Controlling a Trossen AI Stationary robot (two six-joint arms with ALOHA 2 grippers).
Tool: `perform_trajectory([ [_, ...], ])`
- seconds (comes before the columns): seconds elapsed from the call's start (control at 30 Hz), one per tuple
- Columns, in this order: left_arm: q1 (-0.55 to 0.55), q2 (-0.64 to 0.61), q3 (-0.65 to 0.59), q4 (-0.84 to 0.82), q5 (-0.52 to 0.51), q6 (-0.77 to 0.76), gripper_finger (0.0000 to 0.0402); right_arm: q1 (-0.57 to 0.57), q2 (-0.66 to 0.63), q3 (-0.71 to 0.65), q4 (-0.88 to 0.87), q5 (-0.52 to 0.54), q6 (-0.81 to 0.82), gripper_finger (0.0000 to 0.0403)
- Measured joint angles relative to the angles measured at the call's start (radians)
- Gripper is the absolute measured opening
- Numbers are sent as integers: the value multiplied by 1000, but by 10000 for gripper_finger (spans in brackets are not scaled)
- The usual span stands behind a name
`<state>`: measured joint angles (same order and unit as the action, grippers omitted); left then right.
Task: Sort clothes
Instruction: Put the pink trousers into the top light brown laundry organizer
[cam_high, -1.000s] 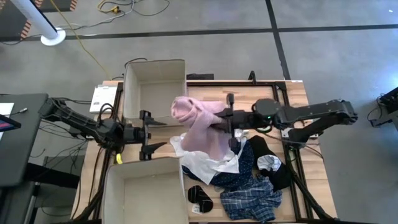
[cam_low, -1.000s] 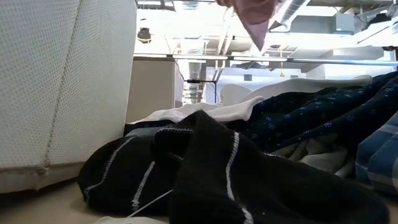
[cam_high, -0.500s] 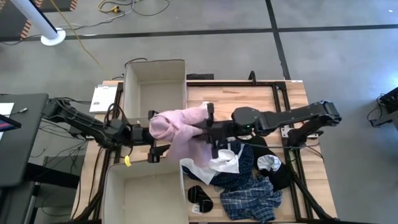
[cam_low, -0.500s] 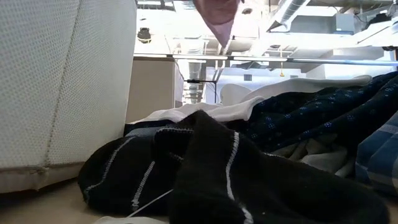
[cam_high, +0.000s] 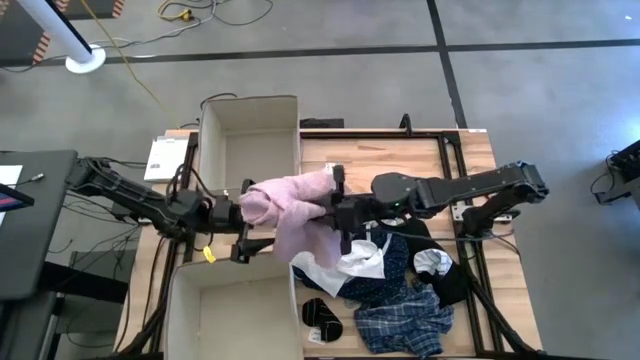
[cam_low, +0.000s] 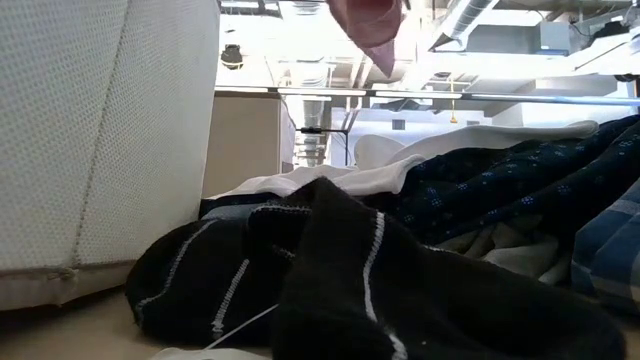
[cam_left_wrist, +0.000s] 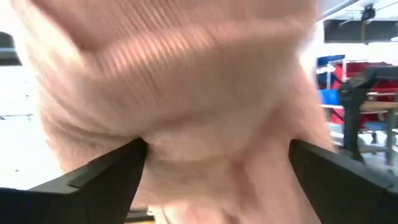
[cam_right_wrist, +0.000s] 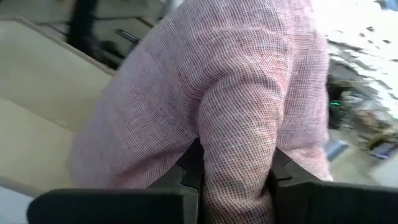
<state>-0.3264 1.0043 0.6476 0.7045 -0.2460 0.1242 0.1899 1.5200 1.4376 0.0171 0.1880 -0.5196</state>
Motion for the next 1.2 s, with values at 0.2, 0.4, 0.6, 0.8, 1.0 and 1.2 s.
perform_trajectory([
  [0.2, 0, -38, 0, -35, 11, -35, 398, -7, -31, 0, 7, 167, -47, 85],
  [0.4, -1, -26, 0, -2, -68, 2, 400, -27, -27, 0, 56, 308, -91, 85],
  [0.6, 33, 36, -2, 126, -171, 71, 400, -20, 10, 0, 151, 256, -87, 84],
  [0.8, 81, 111, -2, 234, -199, 117, 400, -9, 94, 0, 207, 219, -91, 84],
  [1.0, 82, 103, -2, 216, -121, 109, 400, 7, 93, 1, 164, 164, -59, 83],
  [1.2, 65, 94, 5, 228, -23, 180, 400, 6, 74, 4, 112, 44, 8, 83],
])
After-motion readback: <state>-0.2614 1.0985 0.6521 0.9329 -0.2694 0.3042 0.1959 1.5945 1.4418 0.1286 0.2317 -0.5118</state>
